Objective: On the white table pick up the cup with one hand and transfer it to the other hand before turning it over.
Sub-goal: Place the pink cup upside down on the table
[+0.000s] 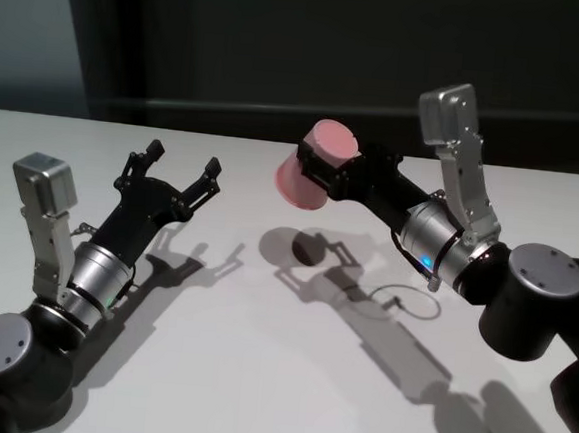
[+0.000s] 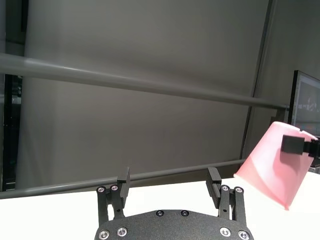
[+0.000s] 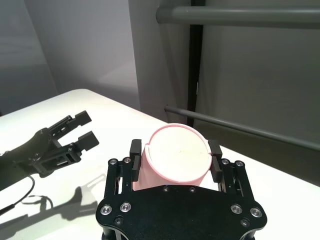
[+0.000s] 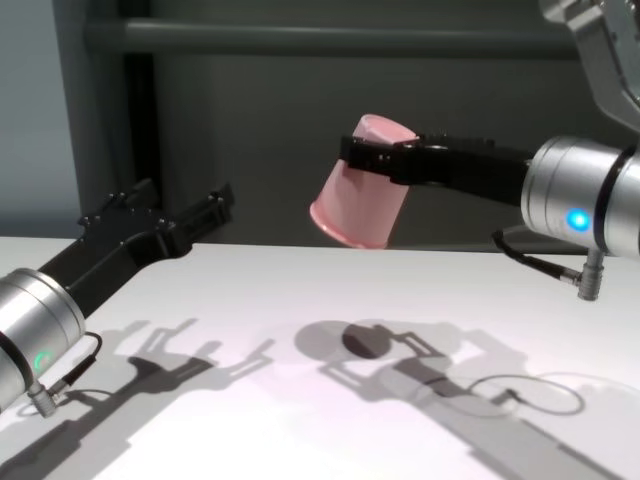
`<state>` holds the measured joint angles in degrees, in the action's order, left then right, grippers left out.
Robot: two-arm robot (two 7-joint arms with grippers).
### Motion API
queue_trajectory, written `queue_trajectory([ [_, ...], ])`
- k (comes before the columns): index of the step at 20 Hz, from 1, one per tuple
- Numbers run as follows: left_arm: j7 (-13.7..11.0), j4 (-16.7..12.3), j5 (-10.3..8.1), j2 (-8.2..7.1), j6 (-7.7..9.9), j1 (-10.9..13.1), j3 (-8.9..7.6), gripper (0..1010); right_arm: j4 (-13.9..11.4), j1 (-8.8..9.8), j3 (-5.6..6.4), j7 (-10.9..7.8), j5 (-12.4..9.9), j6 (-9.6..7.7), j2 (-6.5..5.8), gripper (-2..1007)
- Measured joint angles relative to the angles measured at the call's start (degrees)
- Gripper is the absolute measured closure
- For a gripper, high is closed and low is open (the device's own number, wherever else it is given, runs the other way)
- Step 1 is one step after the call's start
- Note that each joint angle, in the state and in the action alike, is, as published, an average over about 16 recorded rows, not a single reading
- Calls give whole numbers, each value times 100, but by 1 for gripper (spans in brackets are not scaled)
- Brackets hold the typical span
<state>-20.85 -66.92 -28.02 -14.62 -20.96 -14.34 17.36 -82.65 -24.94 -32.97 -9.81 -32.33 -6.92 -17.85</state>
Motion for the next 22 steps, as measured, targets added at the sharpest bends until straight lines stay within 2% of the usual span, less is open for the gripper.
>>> queue_trajectory([
  [5,0,0,0,0,0,0,0,8,18,-78,-136,125,220,-445,24,231],
  [10,0,0,0,0,0,0,0,8,105,-131,-229,144,376,-736,64,231],
  [14,0,0,0,0,0,0,0,9,205,-149,-273,124,479,-850,104,231],
  [22,0,0,0,0,0,0,0,9,429,-151,-304,60,642,-906,191,231],
])
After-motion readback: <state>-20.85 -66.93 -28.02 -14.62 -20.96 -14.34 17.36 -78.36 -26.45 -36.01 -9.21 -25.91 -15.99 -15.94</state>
